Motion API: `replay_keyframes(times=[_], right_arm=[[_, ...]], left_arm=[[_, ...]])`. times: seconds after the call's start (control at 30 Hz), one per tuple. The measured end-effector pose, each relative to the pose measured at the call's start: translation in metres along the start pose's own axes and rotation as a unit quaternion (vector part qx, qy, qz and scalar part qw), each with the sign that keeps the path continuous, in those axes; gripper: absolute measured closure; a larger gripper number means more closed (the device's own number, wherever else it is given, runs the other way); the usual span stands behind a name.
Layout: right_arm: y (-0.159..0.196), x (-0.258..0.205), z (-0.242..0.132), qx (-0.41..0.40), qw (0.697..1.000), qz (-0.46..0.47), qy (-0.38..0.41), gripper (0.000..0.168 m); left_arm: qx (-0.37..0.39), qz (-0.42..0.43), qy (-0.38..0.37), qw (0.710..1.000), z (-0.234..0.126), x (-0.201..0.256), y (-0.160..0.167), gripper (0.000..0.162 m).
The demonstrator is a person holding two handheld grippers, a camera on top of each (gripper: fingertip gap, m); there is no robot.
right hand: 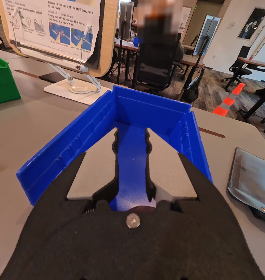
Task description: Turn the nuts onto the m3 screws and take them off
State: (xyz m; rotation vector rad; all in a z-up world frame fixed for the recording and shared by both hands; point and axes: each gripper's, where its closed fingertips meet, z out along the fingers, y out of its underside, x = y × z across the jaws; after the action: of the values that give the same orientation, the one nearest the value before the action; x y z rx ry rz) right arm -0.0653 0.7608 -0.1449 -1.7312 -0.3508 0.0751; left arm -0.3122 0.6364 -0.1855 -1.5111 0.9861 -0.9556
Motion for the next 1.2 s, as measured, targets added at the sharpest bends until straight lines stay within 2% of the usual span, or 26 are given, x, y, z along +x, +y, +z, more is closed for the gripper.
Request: replay_keyframes(times=[0.27,0.53,0.73,0.87,1.1,1.2], right_arm=[[-0.029,0.001,-0.018,0.086,0.992,0.084,-0.026,0.130],[-0.047,0.002,-0.033,0.136,0.976,0.156,-0.066,0.129],[-0.051,-0.003,-0.035,0.151,0.976,0.143,-0.071,0.130],[-0.046,-0.013,-0.029,0.134,0.981,0.119,-0.074,0.129],[-0.059,-0.045,-0.038,0.160,0.973,0.112,-0.122,0.130],[-0.066,-0.055,-0.044,0.180,0.973,0.081,-0.122,0.131]], left_arm=[[-0.016,-0.043,-0.076,0.996,-0.013,-0.025,0.007,0.133],[-0.043,-0.048,-0.090,0.994,-0.010,-0.029,0.015,0.130],[-0.037,-0.059,-0.069,0.995,-0.008,-0.028,0.013,0.130],[-0.024,-0.072,-0.072,0.994,-0.011,-0.031,0.010,0.130],[-0.030,-0.010,-0.089,0.996,-0.012,-0.026,0.009,0.129],[-0.013,-0.020,-0.102,0.995,-0.023,-0.021,0.000,0.128]])
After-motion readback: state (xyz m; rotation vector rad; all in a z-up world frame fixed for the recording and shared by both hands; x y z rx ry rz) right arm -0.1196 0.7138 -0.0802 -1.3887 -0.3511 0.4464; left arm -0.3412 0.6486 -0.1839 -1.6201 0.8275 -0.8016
